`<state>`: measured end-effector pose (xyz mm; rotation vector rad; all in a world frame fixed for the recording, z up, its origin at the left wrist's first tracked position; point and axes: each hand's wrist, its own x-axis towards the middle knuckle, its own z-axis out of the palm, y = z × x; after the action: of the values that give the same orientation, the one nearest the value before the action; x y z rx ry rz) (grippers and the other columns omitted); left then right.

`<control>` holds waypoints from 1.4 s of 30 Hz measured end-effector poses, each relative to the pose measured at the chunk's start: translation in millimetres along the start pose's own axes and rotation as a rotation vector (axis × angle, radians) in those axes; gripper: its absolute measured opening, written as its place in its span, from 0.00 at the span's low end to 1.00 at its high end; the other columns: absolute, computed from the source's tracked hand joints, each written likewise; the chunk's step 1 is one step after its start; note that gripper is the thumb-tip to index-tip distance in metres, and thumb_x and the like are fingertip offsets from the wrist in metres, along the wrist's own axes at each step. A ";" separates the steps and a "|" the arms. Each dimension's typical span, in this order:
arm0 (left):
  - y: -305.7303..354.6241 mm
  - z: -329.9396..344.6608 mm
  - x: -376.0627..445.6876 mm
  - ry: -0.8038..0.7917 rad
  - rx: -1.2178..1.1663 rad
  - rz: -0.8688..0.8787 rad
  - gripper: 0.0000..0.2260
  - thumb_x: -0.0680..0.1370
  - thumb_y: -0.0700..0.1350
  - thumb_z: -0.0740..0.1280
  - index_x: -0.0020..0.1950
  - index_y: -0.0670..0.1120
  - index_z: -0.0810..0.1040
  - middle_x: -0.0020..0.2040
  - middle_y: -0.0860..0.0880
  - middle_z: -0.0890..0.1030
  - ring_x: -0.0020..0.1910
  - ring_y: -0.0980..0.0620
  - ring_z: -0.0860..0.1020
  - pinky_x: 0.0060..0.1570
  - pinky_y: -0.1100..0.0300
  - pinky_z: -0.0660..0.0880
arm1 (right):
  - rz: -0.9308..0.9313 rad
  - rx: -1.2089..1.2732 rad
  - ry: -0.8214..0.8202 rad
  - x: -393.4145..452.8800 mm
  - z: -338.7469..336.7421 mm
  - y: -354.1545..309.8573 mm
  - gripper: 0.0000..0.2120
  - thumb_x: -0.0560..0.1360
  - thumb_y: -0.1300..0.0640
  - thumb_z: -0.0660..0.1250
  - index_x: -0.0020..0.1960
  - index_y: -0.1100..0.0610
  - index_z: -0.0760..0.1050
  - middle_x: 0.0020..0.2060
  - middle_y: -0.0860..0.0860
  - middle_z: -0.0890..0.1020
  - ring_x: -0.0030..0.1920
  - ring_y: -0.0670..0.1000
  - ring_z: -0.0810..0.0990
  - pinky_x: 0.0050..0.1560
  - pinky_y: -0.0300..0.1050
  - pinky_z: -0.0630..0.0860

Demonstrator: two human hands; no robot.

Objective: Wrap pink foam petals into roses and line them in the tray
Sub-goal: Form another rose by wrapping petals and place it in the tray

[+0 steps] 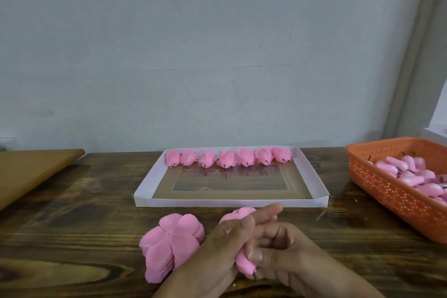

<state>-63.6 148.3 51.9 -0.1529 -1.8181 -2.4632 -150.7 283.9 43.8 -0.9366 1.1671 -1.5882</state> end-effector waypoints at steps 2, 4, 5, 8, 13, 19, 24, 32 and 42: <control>2.2 1.9 -0.7 -0.026 -0.020 -0.020 0.44 0.61 0.71 0.77 0.57 0.35 0.77 0.68 0.45 0.80 0.73 0.49 0.72 0.67 0.54 0.74 | -0.008 -0.038 0.003 -0.4 2.1 -1.6 0.06 0.76 0.58 0.73 0.51 0.58 0.81 0.43 0.52 0.83 0.47 0.48 0.81 0.53 0.43 0.77; 0.1 -0.2 -1.0 -0.056 -0.008 -0.014 0.38 0.64 0.70 0.76 0.51 0.37 0.76 0.71 0.46 0.77 0.71 0.48 0.75 0.67 0.51 0.74 | -0.001 -0.034 -0.027 -1.2 1.4 -5.9 0.02 0.78 0.60 0.71 0.47 0.55 0.81 0.44 0.51 0.83 0.49 0.47 0.82 0.54 0.43 0.77; -1.8 -1.1 -0.4 -0.067 -0.003 -0.005 0.32 0.65 0.69 0.76 0.42 0.39 0.78 0.71 0.48 0.78 0.70 0.47 0.76 0.66 0.50 0.75 | 0.014 -0.026 -0.041 -1.9 1.1 -8.4 0.04 0.78 0.62 0.70 0.46 0.55 0.81 0.44 0.51 0.83 0.50 0.48 0.81 0.54 0.43 0.77; -6.5 -1.3 1.9 -0.069 0.009 0.028 0.25 0.66 0.68 0.76 0.28 0.47 0.80 0.67 0.51 0.80 0.67 0.45 0.78 0.62 0.49 0.77 | 0.011 -0.023 -0.044 -2.3 -1.9 -6.2 0.03 0.77 0.62 0.71 0.45 0.57 0.79 0.44 0.54 0.82 0.50 0.50 0.81 0.55 0.46 0.77; -11.0 -13.6 8.0 0.066 -0.120 0.070 0.25 0.64 0.70 0.75 0.41 0.48 0.86 0.59 0.45 0.84 0.59 0.42 0.81 0.47 0.52 0.81 | -0.025 0.033 0.106 -0.3 -14.1 4.4 0.16 0.70 0.63 0.75 0.56 0.67 0.81 0.49 0.60 0.82 0.49 0.58 0.82 0.54 0.51 0.81; -8.5 -43.9 20.3 0.683 -0.047 0.178 0.11 0.76 0.53 0.68 0.44 0.46 0.84 0.42 0.45 0.86 0.36 0.52 0.82 0.33 0.62 0.79 | -0.110 0.244 0.278 -2.7 -34.1 -2.9 0.19 0.68 0.61 0.74 0.57 0.65 0.81 0.46 0.60 0.84 0.41 0.54 0.84 0.46 0.46 0.81; -18.3 -57.2 18.7 0.797 0.718 0.226 0.12 0.78 0.38 0.70 0.49 0.57 0.82 0.42 0.61 0.84 0.43 0.66 0.81 0.41 0.74 0.74 | -0.124 0.246 0.377 -0.4 -37.8 0.7 0.14 0.71 0.63 0.73 0.56 0.64 0.81 0.47 0.61 0.83 0.43 0.57 0.84 0.44 0.50 0.81; -31.6 -48.5 9.3 0.506 1.518 0.104 0.07 0.80 0.53 0.59 0.54 0.55 0.75 0.46 0.56 0.81 0.46 0.57 0.76 0.46 0.60 0.71 | -0.138 0.213 0.422 2.7 -37.2 5.5 0.15 0.71 0.60 0.73 0.57 0.64 0.81 0.49 0.62 0.83 0.47 0.58 0.84 0.49 0.53 0.81; -29.0 -45.4 12.3 0.579 1.522 0.076 0.09 0.78 0.53 0.64 0.57 0.57 0.78 0.45 0.58 0.81 0.44 0.58 0.74 0.40 0.63 0.68 | -0.191 0.226 0.412 6.2 -39.9 10.7 0.23 0.67 0.56 0.75 0.60 0.62 0.81 0.48 0.59 0.84 0.47 0.54 0.84 0.47 0.46 0.81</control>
<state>-80.9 113.4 12.7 0.4907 -2.5735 -0.4360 -187.1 287.0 23.4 -0.6011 1.1636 -2.0885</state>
